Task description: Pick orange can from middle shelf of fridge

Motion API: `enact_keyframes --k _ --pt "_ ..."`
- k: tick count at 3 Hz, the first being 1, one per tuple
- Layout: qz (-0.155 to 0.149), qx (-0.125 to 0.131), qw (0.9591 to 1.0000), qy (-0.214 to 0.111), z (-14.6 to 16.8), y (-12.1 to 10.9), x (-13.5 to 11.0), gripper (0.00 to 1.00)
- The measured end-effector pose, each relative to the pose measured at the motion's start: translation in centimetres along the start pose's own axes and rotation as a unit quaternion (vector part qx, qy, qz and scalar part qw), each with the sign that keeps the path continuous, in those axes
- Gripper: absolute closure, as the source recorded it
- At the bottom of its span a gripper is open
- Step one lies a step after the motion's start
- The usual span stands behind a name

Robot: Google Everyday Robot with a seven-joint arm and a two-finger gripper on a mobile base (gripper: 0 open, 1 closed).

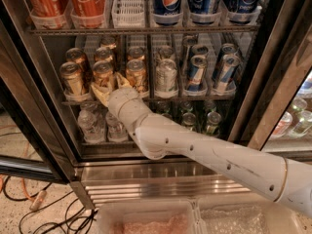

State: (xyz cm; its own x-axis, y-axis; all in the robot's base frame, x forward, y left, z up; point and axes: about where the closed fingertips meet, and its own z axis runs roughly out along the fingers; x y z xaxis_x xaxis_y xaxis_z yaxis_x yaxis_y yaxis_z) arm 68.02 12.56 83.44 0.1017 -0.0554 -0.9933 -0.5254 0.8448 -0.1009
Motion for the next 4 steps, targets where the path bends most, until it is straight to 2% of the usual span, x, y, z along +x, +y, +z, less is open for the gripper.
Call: enact_keyframes --k 1,2,4 --pt "-0.001 -0.001 1.0 0.0 0.0 0.0 0.0 1.0" --pt "-0.007 -0.005 1.0 -0.003 0.1 0.2 -0.4 1.0" --pt "-0.025 -0.014 0.9991 -0.031 0.1 0.5 -3.1 1.0"
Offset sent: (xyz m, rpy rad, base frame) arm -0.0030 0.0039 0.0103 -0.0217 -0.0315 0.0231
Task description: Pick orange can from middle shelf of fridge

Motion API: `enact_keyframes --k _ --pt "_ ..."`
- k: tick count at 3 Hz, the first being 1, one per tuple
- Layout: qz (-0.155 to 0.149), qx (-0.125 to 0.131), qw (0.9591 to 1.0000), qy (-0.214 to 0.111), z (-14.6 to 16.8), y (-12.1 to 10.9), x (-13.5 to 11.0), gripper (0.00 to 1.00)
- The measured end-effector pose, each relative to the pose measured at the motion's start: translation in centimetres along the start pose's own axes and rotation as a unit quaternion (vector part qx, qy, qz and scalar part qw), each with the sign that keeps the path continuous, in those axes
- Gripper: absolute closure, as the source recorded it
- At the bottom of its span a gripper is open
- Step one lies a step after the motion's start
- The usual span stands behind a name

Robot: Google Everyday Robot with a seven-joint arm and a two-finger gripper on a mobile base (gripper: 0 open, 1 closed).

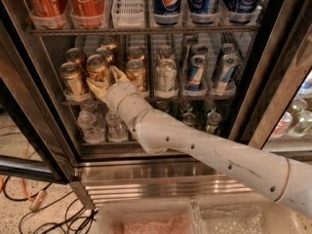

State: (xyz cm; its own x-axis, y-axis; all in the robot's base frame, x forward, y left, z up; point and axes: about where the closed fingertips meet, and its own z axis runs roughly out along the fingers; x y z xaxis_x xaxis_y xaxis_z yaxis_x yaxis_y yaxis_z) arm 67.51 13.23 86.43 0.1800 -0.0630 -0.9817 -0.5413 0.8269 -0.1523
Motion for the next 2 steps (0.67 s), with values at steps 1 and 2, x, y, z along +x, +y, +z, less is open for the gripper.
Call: enact_keyframes --k 1,2 --pt "-0.007 -0.002 0.9999 -0.012 -0.13 -0.04 -1.19 1.0" --pt "-0.011 -0.004 0.9997 -0.021 -0.84 0.25 -2.17 1.0"
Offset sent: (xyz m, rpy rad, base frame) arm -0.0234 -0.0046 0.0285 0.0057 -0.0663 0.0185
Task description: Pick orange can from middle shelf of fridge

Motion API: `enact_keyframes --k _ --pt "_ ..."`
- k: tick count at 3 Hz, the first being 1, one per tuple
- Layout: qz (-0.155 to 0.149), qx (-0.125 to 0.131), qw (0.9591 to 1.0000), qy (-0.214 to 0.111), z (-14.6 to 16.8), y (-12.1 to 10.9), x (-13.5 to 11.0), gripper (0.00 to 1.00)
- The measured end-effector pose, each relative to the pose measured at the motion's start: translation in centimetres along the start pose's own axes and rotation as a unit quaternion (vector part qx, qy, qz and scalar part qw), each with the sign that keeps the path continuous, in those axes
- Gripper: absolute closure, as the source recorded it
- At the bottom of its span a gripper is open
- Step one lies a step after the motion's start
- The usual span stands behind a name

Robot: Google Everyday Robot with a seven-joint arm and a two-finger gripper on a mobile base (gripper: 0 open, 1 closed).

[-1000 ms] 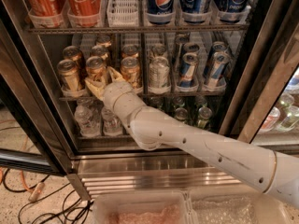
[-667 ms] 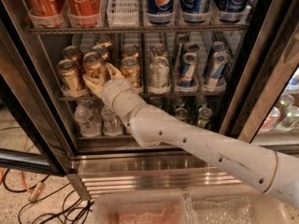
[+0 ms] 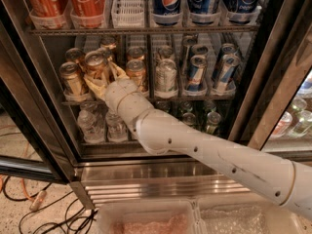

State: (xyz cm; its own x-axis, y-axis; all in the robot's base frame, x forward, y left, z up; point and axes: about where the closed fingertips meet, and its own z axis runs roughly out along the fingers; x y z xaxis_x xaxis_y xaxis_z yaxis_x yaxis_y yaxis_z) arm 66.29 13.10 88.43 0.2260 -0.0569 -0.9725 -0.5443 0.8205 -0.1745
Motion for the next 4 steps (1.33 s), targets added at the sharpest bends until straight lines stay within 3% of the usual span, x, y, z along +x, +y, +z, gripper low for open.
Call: enact_keyframes --k 2,3,4 --pt "-0.003 -0.012 0.9998 0.014 -3.8 1.7 -1.4 1.0" --pt "-0.002 -0.018 0.9992 0.037 -6.1 2.3 -1.2 1.0" --pt "0.003 -0.007 0.9979 0.064 -8.6 2.0 -0.2 1.0"
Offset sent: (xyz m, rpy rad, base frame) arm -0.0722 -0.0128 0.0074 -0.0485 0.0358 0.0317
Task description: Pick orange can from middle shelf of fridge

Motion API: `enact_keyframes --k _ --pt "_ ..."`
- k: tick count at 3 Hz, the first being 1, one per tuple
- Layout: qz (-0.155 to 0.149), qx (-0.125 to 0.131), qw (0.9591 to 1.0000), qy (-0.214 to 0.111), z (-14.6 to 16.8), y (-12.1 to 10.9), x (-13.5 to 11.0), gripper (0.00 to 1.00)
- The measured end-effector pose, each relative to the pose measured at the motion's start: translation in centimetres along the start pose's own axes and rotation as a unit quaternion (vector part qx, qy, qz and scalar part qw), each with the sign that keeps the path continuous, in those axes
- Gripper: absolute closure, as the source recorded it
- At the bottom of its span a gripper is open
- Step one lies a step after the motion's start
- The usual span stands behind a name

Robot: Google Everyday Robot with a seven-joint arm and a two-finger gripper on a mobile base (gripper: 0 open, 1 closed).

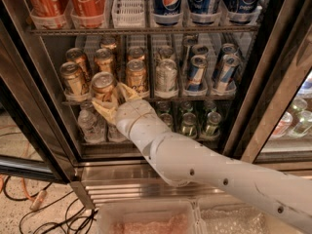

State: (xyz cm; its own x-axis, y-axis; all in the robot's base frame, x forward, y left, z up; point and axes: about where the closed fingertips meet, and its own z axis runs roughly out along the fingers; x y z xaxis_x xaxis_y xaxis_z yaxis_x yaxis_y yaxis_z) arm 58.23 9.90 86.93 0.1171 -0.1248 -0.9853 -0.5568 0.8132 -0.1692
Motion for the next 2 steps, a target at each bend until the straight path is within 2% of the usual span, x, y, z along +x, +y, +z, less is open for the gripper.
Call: enact_keyframes --k 2 --pt "0.022 0.035 0.9978 0.051 -3.9 -1.0 3.5 1.0"
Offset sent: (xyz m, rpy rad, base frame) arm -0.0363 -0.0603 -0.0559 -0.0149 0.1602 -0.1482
